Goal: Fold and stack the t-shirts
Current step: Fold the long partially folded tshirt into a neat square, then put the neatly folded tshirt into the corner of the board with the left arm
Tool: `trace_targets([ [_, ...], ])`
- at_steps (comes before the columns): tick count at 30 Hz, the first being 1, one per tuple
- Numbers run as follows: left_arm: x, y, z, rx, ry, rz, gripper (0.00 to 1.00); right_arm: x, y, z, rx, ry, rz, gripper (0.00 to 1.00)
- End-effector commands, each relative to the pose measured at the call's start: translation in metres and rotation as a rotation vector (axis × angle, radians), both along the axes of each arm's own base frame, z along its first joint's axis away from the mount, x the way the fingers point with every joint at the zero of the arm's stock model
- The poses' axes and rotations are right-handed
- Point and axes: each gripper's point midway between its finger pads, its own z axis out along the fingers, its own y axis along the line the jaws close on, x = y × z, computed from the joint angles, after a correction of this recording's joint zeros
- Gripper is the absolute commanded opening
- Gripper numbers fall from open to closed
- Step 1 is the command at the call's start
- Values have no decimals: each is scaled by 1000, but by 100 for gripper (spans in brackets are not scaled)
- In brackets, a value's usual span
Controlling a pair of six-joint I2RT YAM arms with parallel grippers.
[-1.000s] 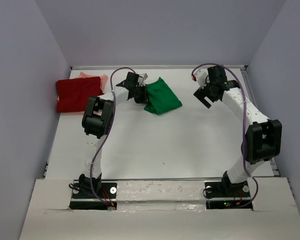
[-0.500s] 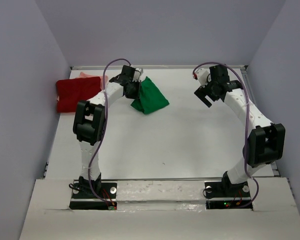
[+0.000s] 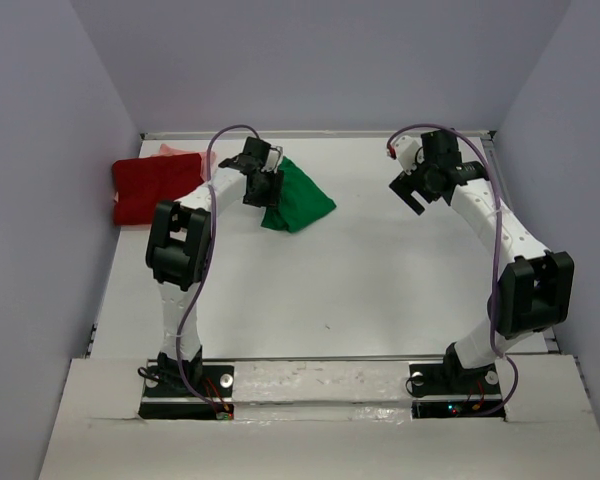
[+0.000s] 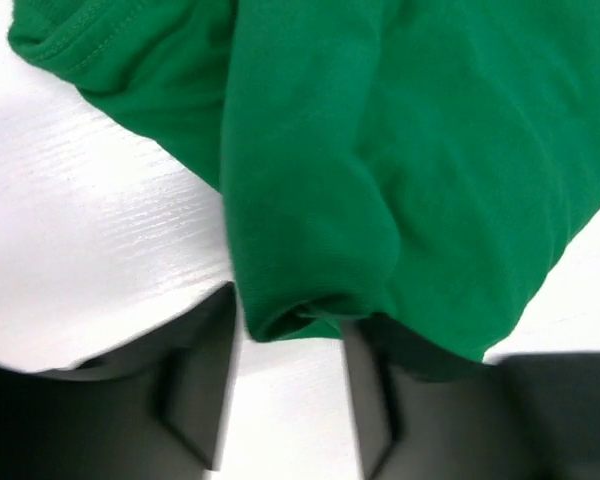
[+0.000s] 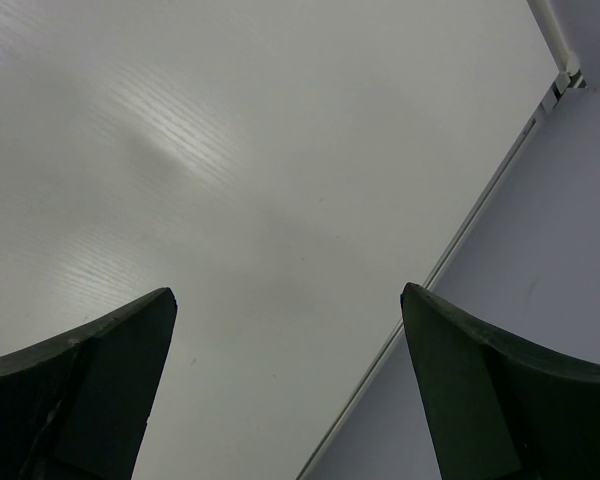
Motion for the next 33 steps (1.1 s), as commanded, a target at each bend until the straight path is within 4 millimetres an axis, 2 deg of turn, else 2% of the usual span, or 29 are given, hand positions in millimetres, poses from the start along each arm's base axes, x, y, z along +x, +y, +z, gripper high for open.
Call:
trace_targets([
  [1,7,4,32,-5,-72,28,62,-2,-1,15,20,-41,0,100],
  [4,13,3,45,-16,-97,34,73,-1,12,19,79,-40,38,100],
  [8,19,11,66,-22,-129,56,75,3,39,14,194,37,107,100],
  [9,21,14,73,-26,-145,66,76,5,54,18,205,52,133,100],
  [10,22,17,78,-37,-158,74,78,10,64,3,205,98,149,100],
  [12,27,31,95,-73,-193,103,81,13,91,-6,240,139,198,100],
  [13,28,38,98,-80,-199,117,83,23,110,-8,284,158,238,100],
  [14,28,45,105,-88,-214,132,84,27,123,-8,312,167,256,100],
  [16,31,72,107,-77,-225,190,85,25,156,-8,370,229,289,100],
  [17,30,82,115,-78,-245,208,85,37,179,-2,412,234,330,99],
  [18,30,92,117,-70,-254,226,85,36,194,-2,429,254,357,99],
  [19,28,114,112,-40,-250,274,85,26,207,-6,436,307,382,96],
  [20,26,124,117,-36,-263,292,86,17,235,-12,441,354,443,95],
  [21,22,144,111,-25,-249,329,85,11,246,-16,428,371,474,92],
  [22,19,143,110,-31,-249,327,86,7,256,-21,415,383,497,90],
  [23,16,160,118,-39,-272,357,85,3,264,-26,393,391,516,88],
  [24,11,165,110,-40,-267,366,85,-7,278,-35,370,411,550,86],
  [25,8,181,108,-42,-265,401,86,-11,282,-39,361,420,561,83],
  [26,5,183,114,-52,-284,401,86,-16,287,-41,364,436,576,81],
  [27,2,185,108,-52,-287,405,86,-24,291,-43,366,464,589,77],
  [29,-2,190,112,-51,-306,417,86,-39,297,-42,396,508,620,74],
  [32,-1,193,114,-49,-313,424,86,-63,296,-54,369,584,658,71],
  [33,-1,193,114,-48,-309,424,86,-65,294,-58,357,593,661,71],
])
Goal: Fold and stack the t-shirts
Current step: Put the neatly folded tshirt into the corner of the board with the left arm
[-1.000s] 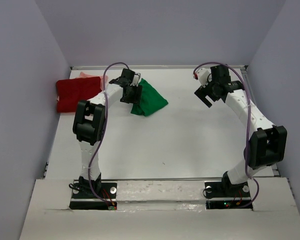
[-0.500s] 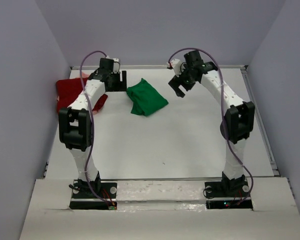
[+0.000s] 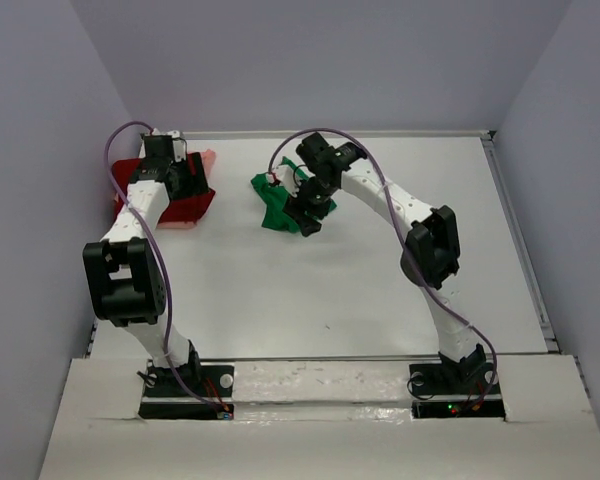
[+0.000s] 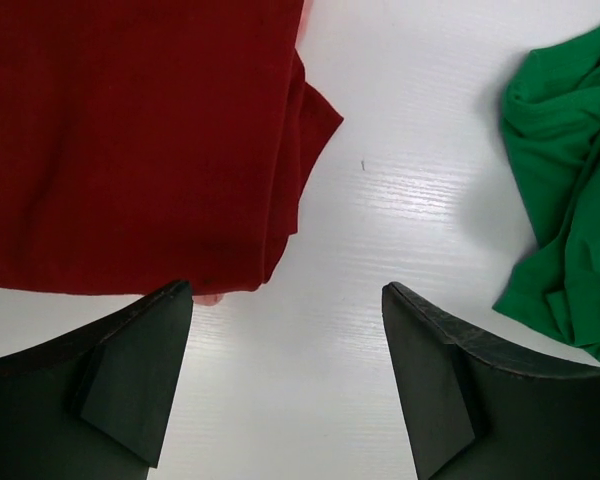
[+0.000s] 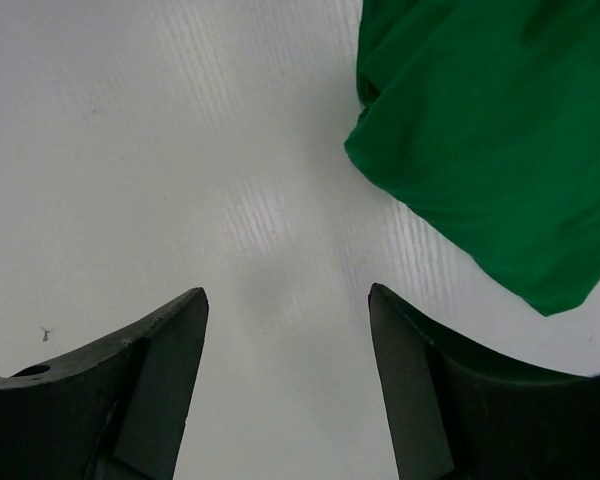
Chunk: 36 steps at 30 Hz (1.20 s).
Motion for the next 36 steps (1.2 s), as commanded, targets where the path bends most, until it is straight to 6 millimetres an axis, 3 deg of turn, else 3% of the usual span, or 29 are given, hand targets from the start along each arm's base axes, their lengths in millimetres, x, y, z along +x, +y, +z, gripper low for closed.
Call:
trace_targets([
  [1,10,-4,36,1,-116,-18,86,-24,-17,-5,-36,57,53,71],
  [7,11,-5,36,-4,-118,-21,86,-3,-28,-27,-129,-72,73,76],
  [11,11,-7,32,-10,-110,-27,86,10,-21,-28,-151,-151,92,77],
  [16,12,-8,27,-16,-101,-30,86,23,-8,-11,-121,-221,102,79],
  [21,13,-9,25,-20,-100,-34,86,15,12,1,-74,-297,174,81],
  [24,13,-10,22,-24,-97,-37,86,11,13,-15,-118,-327,208,81],
  [29,14,-10,21,-21,-94,-42,86,5,33,-38,-146,-376,282,81],
  [36,12,-9,20,-13,-99,-39,86,24,51,-48,-157,-477,307,81],
])
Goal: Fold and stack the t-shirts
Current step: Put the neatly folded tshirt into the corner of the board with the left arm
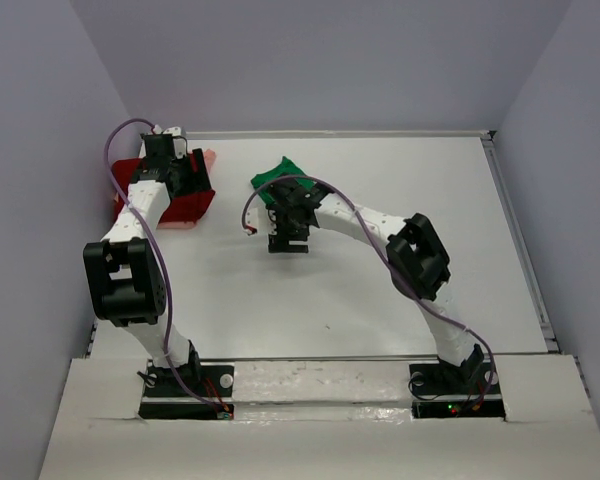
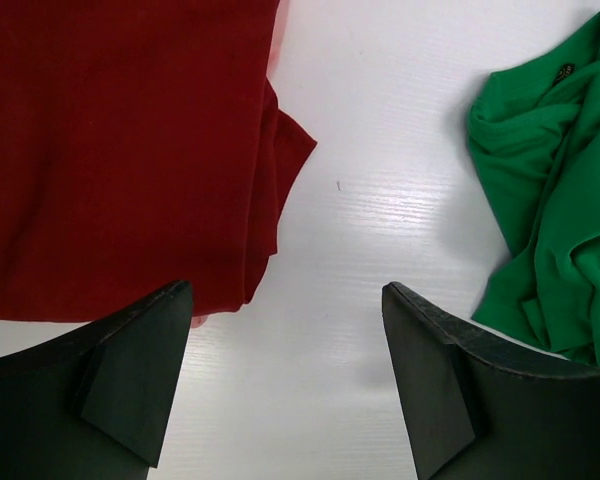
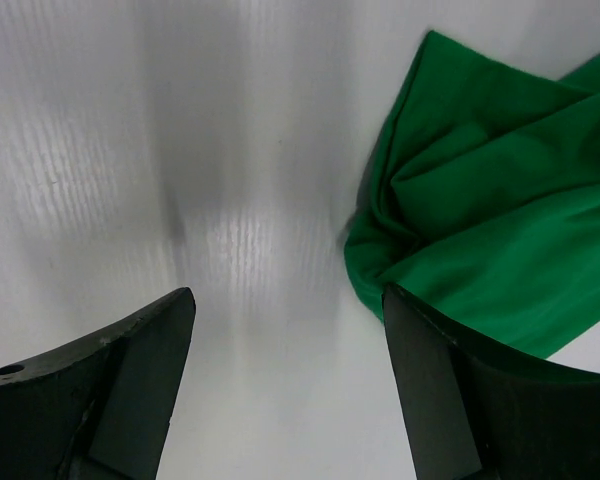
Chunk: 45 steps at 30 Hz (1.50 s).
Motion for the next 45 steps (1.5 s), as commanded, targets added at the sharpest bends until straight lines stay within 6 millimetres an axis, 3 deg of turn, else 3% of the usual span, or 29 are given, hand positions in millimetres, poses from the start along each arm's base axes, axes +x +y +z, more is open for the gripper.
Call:
trace_targets([
  [1,2,-1,11,9,-43,-9,86,30,19,15,48,-137,16,81],
  [6,3,-1,6,8,-34,-11,86,45,21,8,25,-191,14,81],
  [15,2,-2,3,5,-31,-19,86,47,15,-29,-15,-198,6,81],
  [18,2,-3,1,2,-27,-24,86,50,16,-35,-15,-209,6,75],
  [21,2,-4,0,-4,-26,-29,86,55,17,-36,-13,-231,0,60],
  [23,1,-5,0,-8,-26,-32,86,58,16,-35,-19,-250,-4,45],
  [25,1,-6,1,-12,-29,-35,86,62,18,-32,-14,-268,-8,28],
  [26,1,-7,2,-13,-32,-39,86,64,18,-31,-15,-275,-12,12],
  [28,0,-7,2,-16,-31,-39,86,66,19,-26,-8,-288,-18,0],
  [32,0,-8,4,-18,-39,-42,86,73,15,-16,-3,-307,-37,0],
  [36,0,-12,1,-34,-33,-53,86,86,14,21,64,-342,-81,0],
  [39,-4,-24,-12,-88,-7,-87,86,96,15,48,107,-373,-112,0],
  [45,-14,-50,-44,-169,62,-130,81,118,15,81,141,-441,-147,0],
])
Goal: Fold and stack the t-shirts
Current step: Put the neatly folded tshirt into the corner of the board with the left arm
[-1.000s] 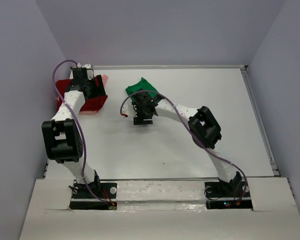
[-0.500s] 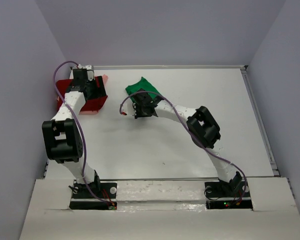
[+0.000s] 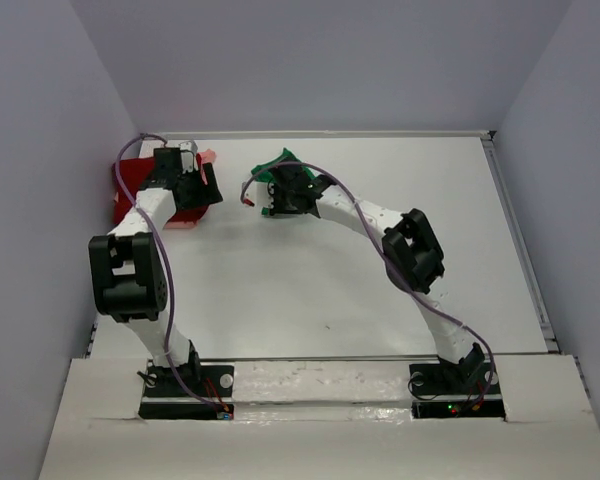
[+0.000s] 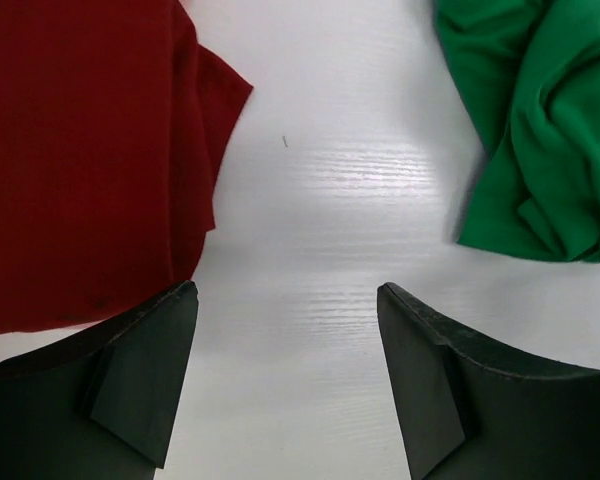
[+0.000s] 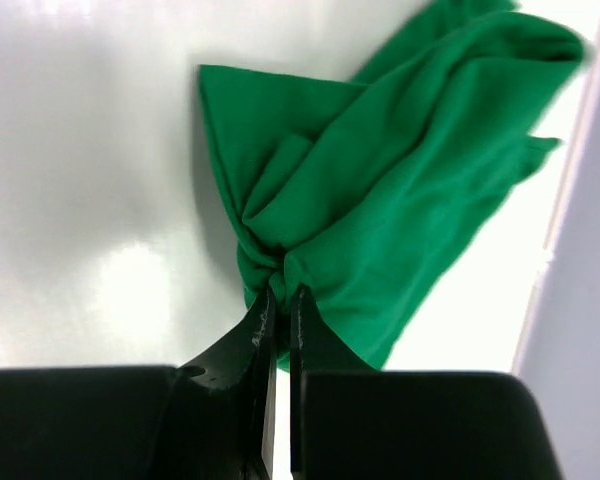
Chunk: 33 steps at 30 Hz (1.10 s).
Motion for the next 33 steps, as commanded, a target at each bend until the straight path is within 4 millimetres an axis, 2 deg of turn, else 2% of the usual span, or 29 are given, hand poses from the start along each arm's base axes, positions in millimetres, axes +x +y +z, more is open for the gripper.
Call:
trace_targets([
  [1,-5,-30,-16,-77,23,-61,81,30,1,69,104,-127,-53,0],
  [3,-6,-38,-25,-97,44,-77,81,40,2,81,125,-152,-66,0],
  [5,-11,-65,-32,-156,68,-142,82,41,4,85,135,-151,-67,0],
  [10,-20,-104,-49,-367,157,-209,82,31,-2,73,118,-106,-71,0],
  [13,-21,-114,-63,-458,212,-175,80,21,-10,62,98,-76,-76,0],
  [17,-10,-119,-64,-488,219,-164,78,13,-19,54,76,-54,-85,0],
  [19,-5,-121,-63,-508,232,-166,81,9,-22,52,71,-42,-88,0],
  [23,1,-125,-74,-608,255,-143,85,3,-27,46,61,-20,-97,0],
  [28,16,-135,-68,-745,253,-124,87,2,-31,36,40,-9,-110,0],
  [29,18,-138,-72,-770,267,-121,86,3,-31,35,38,-9,-111,0],
  [33,30,-144,-70,-829,272,-104,86,7,-25,40,56,-12,-114,0],
])
